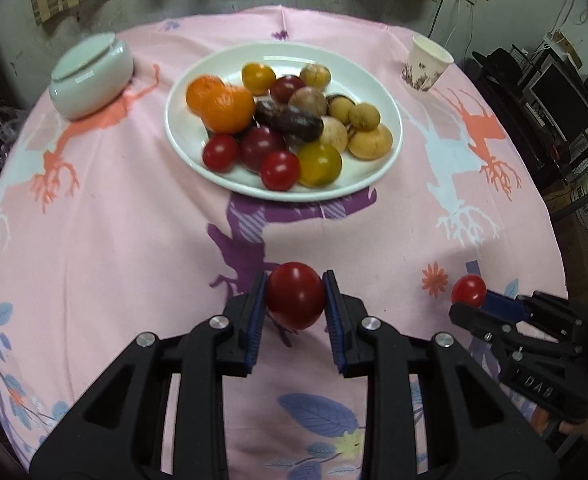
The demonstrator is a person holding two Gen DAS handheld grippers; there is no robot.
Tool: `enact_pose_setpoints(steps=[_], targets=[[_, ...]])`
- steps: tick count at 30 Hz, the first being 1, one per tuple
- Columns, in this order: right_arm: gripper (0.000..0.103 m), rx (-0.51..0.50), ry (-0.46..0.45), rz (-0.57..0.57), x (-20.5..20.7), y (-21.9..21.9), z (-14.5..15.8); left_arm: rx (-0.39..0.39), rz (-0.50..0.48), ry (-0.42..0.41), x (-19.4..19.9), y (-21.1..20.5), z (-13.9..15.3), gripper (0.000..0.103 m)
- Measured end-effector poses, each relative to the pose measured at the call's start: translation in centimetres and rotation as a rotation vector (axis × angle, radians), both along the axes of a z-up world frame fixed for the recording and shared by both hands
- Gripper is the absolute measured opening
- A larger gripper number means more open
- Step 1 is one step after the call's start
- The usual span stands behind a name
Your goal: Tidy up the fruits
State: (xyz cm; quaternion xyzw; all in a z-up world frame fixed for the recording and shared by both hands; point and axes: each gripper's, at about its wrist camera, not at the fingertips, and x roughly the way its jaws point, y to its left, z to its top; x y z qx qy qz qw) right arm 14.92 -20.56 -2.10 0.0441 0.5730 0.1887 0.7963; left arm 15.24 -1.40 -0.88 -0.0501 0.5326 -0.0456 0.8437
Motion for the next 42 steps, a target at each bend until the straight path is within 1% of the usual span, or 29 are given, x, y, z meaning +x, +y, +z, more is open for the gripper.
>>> enact_pose_setpoints(steps=[5,10,13,16,22,25,28,29,30,31,32,33,35,37,39,42], targets=[[0.029,0.02,-0.058,0.027,2.0,1.3,2.3,0.005,-0.004,-0.05,1.1,0.6,2.2,0.028],[0.03,0.051,-0.126,0.042,5.9,2.9,4.8,0.014,-0.015,-0.095,4.3,0.4,3.7,0.028],[0.03,0.049,-0.17,0.044,8.6,4.0,5.5,0.008,-0.012,-0.104,6.5,0.4,4.0,0.028],[0.03,0.047,-0.169,0.036,11.1,4.6,5.0,-0.007,-0.007,-0.103,8.5,0.5,3.8,0.028],[0.03,0.074,-0.127,0.01,14.9,5.1,3.0,0.001,-0.007,-0.101,12.0,0.5,2.8,0.028],[0.03,0.064,-0.105,-0.005,16.3,5.4,1.5,0.015,-0.003,-0.093,13.3,0.6,2.0,0.028],[0.031,0.069,-0.088,-0.004,17.1,5.8,0.5,-0.005,0.016,-0.068,14.2,1.0,1.2,0.028],[0.031,0.067,-0.086,-0.003,17.2,5.9,0.4,-0.009,0.035,-0.061,14.4,1.3,1.0,0.031],[0.032,0.065,-0.083,-0.004,17.2,6.0,0.3,-0.006,0.048,-0.06,14.5,1.4,0.9,0.048],[0.033,0.057,-0.083,-0.012,17.2,6.0,0.3,0.01,0.066,-0.066,14.5,1.5,0.9,0.057],[0.034,0.043,-0.089,-0.021,17.1,5.9,0.3,0.044,0.099,-0.08,14.4,1.8,1.1,0.07],[0.035,0.04,-0.096,-0.021,17.0,5.8,0.4,0.052,0.113,-0.089,14.3,1.9,1.3,0.076],[0.04,0.036,-0.106,-0.019,16.7,5.5,0.7,0.038,0.12,-0.081,14.2,2.2,1.4,0.077],[0.056,0.019,-0.12,-0.043,16.2,4.9,1.1,0.043,0.131,-0.068,13.9,2.4,1.5,0.078],[0.061,0.035,-0.136,-0.061,15.6,4.2,1.6,0.057,0.13,-0.069,13.3,2.4,1.8,0.084],[0.061,0.021,-0.134,-0.056,14.2,3.6,2.2,0.094,0.122,-0.066,11.9,2.1,2.3,0.088]])
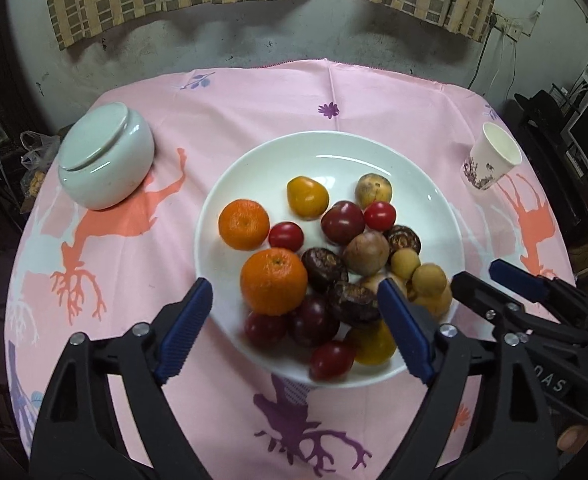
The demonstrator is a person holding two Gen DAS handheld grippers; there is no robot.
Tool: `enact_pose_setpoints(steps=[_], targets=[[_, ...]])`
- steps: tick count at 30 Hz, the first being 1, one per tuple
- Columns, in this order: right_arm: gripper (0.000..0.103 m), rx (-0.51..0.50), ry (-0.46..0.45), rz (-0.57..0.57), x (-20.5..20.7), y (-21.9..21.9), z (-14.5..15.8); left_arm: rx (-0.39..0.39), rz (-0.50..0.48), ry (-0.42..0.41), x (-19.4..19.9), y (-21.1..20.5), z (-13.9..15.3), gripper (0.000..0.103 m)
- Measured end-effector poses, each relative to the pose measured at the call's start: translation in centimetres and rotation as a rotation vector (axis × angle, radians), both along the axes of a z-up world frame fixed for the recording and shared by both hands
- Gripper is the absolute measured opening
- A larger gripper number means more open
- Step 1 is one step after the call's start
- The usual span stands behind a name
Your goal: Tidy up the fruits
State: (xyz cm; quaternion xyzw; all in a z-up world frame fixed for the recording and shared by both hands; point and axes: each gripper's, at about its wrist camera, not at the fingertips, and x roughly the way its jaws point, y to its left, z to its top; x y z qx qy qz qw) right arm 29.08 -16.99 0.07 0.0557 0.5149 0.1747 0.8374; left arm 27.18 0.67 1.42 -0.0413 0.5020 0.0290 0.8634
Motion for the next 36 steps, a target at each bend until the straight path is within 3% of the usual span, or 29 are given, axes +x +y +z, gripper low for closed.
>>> enact_pose_setpoints(steps=[5,8,11,19,23,36], targets=[[0.066,-0.051,-0.01,0.026,-3.6,-0.5,0.7,0.016,-0.01,-0.008,-3.1,-0.5,0.9,0.093],[0.077,-0.072,-0.027,0.03,-6.2,-0.7,1.2,0.066,-0.01,-0.032,-5.3,-0.7,1.5,0.098],[0.088,-0.081,-0.043,0.027,-9.0,-0.9,1.8,0.057,0.002,-0.029,-7.4,-0.3,2.0,0.099],[0.09,-0.114,-0.02,0.04,-14.0,-1.2,2.2,-0.006,0.025,0.01,-12.9,0.3,2.5,0.101],[0.091,-0.121,-0.018,0.04,-15.6,-1.5,2.4,-0.011,0.059,-0.043,-15.8,0.9,3.2,0.101],[0.091,-0.119,-0.029,0.037,-18.3,-1.8,3.5,-0.005,0.06,-0.012,-19.6,1.2,3.7,0.101]])
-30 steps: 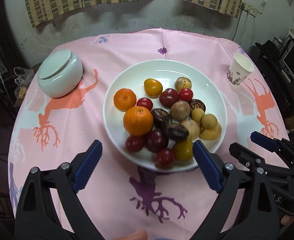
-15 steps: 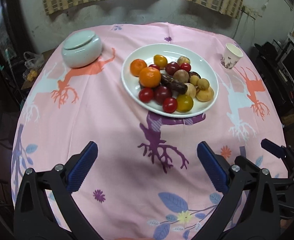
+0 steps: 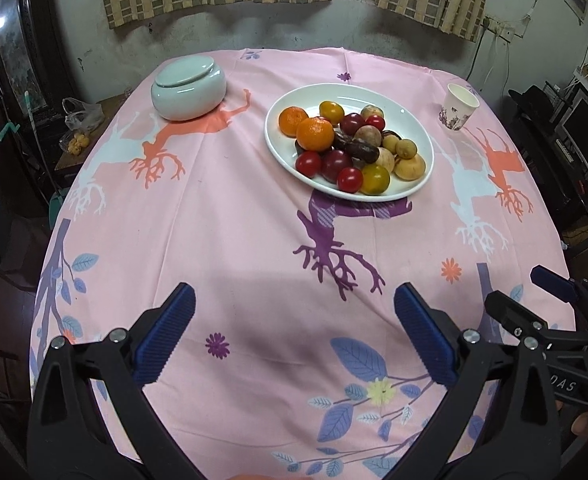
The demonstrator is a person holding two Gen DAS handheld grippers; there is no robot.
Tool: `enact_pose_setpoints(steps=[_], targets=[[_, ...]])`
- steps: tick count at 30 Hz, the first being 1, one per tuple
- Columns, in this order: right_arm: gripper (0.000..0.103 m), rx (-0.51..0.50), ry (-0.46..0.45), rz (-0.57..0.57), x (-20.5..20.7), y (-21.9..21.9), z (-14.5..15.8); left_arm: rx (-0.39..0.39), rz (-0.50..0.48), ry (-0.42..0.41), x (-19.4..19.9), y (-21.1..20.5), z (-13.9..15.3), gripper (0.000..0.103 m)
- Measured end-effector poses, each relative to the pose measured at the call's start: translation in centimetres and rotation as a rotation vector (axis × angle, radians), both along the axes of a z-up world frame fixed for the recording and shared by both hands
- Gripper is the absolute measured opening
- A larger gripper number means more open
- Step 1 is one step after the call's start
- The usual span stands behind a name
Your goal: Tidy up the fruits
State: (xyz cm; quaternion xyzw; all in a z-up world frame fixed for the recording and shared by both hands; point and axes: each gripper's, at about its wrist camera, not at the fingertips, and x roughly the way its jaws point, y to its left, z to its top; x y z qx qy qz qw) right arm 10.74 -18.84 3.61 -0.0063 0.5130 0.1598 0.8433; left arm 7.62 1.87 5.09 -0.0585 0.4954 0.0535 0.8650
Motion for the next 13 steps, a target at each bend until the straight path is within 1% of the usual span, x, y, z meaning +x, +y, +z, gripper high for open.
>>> enact_pose_setpoints(steps=[9,13], targets=[[0.091,-0.007,0.0,-0.007,-0.8,-0.4,0.3,-0.003,-0.01,0.006,-1.0,-0.2,0.3,0.101],[0.093,-0.008,-0.005,-0.011,-0.9,-0.7,0.4,-0.008,-0.01,0.012,-1.4,-0.3,0.3,0.101]])
